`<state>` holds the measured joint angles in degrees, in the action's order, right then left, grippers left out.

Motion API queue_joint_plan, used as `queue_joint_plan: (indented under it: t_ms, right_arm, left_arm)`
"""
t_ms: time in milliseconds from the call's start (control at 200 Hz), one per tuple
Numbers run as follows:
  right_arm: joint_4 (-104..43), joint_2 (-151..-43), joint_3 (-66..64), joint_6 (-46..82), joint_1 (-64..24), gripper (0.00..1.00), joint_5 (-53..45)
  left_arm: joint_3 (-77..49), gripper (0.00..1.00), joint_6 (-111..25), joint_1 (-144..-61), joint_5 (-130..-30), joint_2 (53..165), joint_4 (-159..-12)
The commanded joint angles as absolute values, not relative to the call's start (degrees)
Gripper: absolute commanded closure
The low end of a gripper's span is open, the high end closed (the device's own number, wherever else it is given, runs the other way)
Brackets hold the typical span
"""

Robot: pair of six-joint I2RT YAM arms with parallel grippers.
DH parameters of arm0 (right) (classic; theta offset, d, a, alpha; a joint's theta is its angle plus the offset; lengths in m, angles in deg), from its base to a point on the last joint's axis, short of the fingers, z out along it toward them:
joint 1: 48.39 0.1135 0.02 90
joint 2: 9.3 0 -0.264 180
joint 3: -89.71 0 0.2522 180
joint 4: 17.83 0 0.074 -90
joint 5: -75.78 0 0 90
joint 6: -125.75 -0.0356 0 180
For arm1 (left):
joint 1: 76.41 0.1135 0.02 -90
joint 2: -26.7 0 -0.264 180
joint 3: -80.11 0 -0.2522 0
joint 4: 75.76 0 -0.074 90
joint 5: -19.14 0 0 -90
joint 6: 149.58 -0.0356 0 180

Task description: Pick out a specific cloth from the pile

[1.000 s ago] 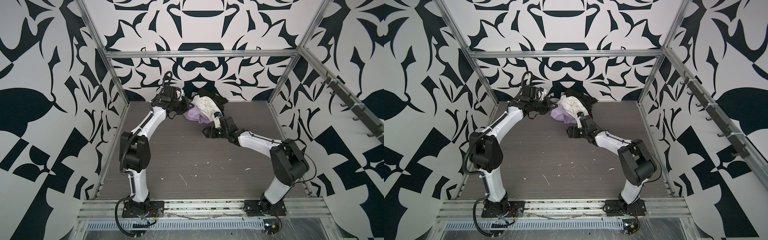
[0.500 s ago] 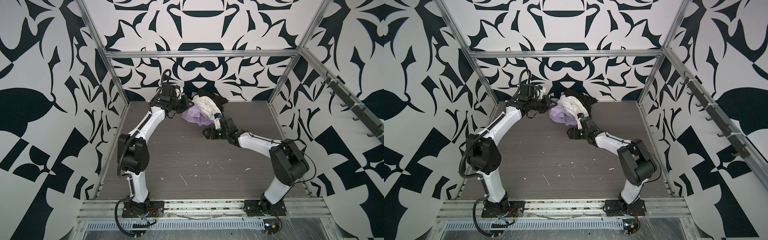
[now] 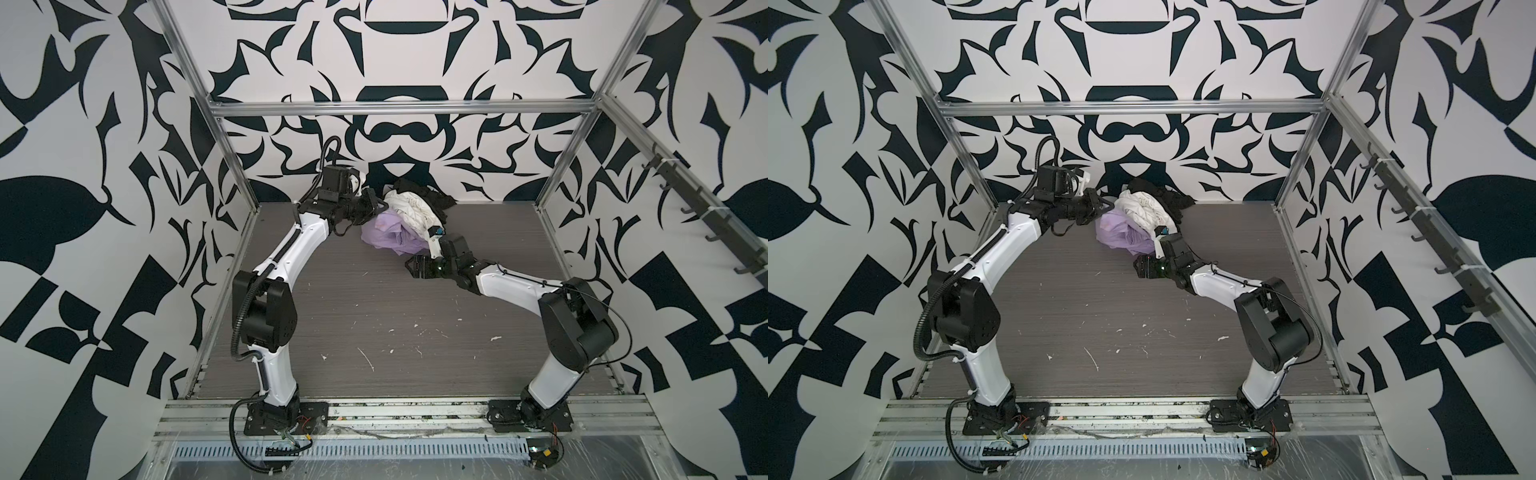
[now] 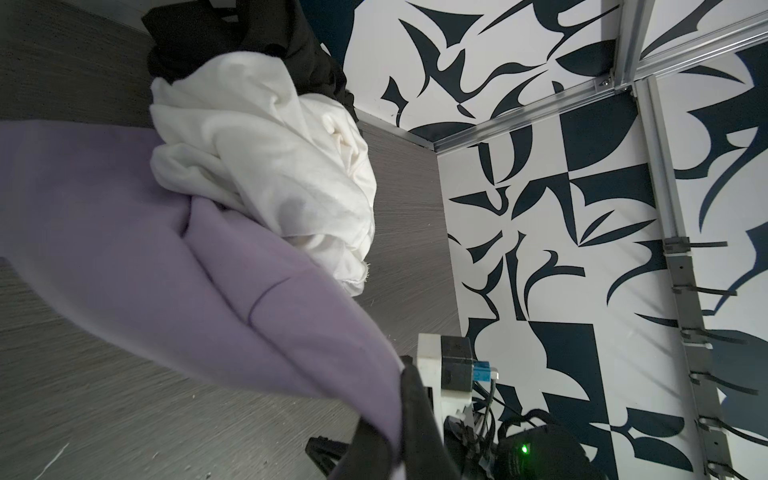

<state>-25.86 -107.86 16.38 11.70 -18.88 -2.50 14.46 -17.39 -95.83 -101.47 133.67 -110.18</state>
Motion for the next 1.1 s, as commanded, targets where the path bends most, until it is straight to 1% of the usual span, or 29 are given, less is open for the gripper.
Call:
queue_joint_plan:
  t_ms: [0, 290, 665, 835, 940, 1000, 1095]
  right_arm:
    - [-23.21, -104.84, 16.76, 12.02, -18.58, 0.14, -3.17]
    - [-22.31, -102.97, 17.58, 13.17, -18.56, 0.14, -4.13]
    - [-19.4, -95.48, 21.43, 15.44, -18.64, 0.13, -6.56]
    - [-17.22, -93.17, 22.82, 20.06, -18.58, 0.14, -5.28]
    - [-9.3, -92.57, 25.91, 28.93, -18.57, 0.19, -1.73]
    - [-0.34, -92.75, 29.59, 35.41, -18.55, 0.26, 0.64]
    - [10.43, -94.28, 33.2, 43.79, -18.51, 0.27, 1.08]
  left_arm:
    - [14.64, 0.99, -18.01, -96.01, -101.85, 129.35, -108.15]
    - [15.23, 0.99, -18.01, -96.01, -101.94, 129.36, -108.06]
    - [15.89, 0.99, -18.19, -96.01, -101.81, 127.87, -108.06]
    - [15.84, 0.99, -18.28, -95.92, -101.94, 127.8, -108.15]
    - [15.77, 0.99, -18.19, -95.92, -102.25, 127.79, -108.23]
    - [15.73, 0.99, -18.25, -95.91, -102.23, 127.72, -108.2]
    - [16.0, 0.99, -18.19, -95.92, -102.35, 127.72, -108.4]
